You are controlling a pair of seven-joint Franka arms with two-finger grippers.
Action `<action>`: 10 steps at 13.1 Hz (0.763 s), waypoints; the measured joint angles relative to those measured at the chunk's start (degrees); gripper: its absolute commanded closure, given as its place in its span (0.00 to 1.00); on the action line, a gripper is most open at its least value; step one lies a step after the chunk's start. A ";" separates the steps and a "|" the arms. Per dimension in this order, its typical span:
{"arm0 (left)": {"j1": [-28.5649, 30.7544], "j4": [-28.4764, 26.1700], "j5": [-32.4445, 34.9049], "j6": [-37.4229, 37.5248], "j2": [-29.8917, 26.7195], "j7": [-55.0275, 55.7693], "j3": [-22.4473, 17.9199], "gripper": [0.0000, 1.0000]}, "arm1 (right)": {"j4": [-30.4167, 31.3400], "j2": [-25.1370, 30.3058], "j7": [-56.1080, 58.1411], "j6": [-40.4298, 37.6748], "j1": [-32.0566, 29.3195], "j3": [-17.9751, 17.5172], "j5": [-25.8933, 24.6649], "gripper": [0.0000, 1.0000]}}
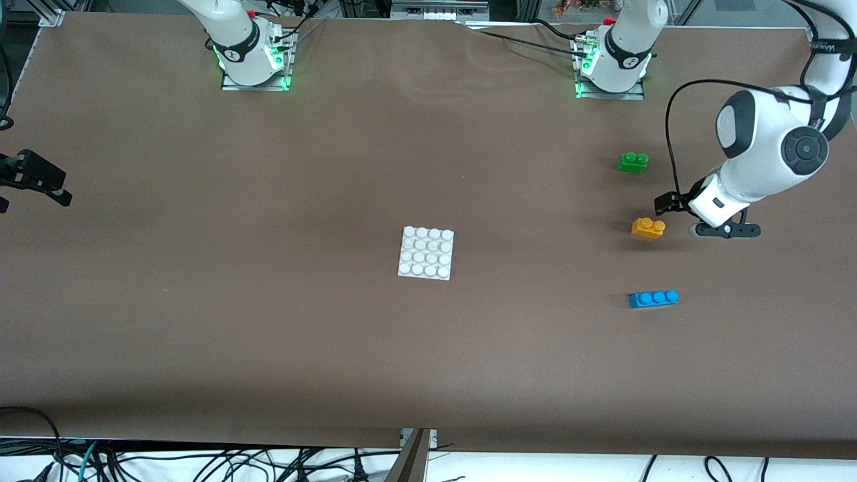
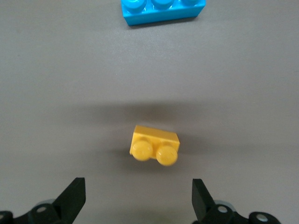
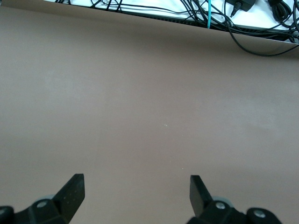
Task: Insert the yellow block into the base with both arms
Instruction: 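Move the left gripper down over the yellow block, then close the left gripper on the yellow block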
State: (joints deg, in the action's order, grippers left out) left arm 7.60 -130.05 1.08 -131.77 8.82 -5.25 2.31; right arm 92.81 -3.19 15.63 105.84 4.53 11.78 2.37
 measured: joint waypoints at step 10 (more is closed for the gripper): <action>-0.10 -0.06 0.00 -8.68 8.84 -6.38 1.39 0.01 | 0.00 -0.01 0.00 -0.56 0.00 0.01 0.00 0.00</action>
State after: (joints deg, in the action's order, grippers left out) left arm 7.49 -130.12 1.08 -140.46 17.67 -11.62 3.71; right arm 92.81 -3.20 15.63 105.28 4.52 11.80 2.37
